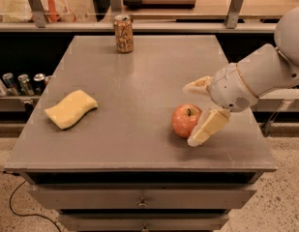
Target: Move apple near orange can
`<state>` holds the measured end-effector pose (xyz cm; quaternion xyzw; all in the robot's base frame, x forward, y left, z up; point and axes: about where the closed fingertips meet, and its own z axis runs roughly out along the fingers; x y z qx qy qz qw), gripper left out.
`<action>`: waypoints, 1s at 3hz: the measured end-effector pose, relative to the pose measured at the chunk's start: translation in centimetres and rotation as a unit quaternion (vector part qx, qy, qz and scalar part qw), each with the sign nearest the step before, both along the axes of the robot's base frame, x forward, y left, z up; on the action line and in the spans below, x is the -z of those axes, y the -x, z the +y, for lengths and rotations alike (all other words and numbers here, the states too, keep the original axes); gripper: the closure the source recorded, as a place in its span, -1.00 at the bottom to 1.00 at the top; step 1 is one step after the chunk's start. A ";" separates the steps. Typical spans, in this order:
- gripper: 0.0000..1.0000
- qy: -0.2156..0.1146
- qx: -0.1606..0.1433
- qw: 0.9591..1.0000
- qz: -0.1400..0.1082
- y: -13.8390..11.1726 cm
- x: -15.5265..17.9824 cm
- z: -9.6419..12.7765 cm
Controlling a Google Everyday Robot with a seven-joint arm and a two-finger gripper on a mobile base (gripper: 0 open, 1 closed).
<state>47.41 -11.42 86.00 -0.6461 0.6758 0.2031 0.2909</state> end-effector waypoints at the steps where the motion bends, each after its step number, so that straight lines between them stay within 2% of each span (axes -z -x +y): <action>1: -0.17 -0.001 -0.004 1.000 0.004 -0.4 0.4 0.1; 2: 0.28 0.001 -0.004 1.000 0.005 -0.9 0.4 -0.1; 3: 0.76 0.005 -0.003 1.000 -0.003 -1.6 -0.5 -0.6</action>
Offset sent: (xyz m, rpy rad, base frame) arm 0.0152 -0.0080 -0.0053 -0.0034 0.0166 0.0037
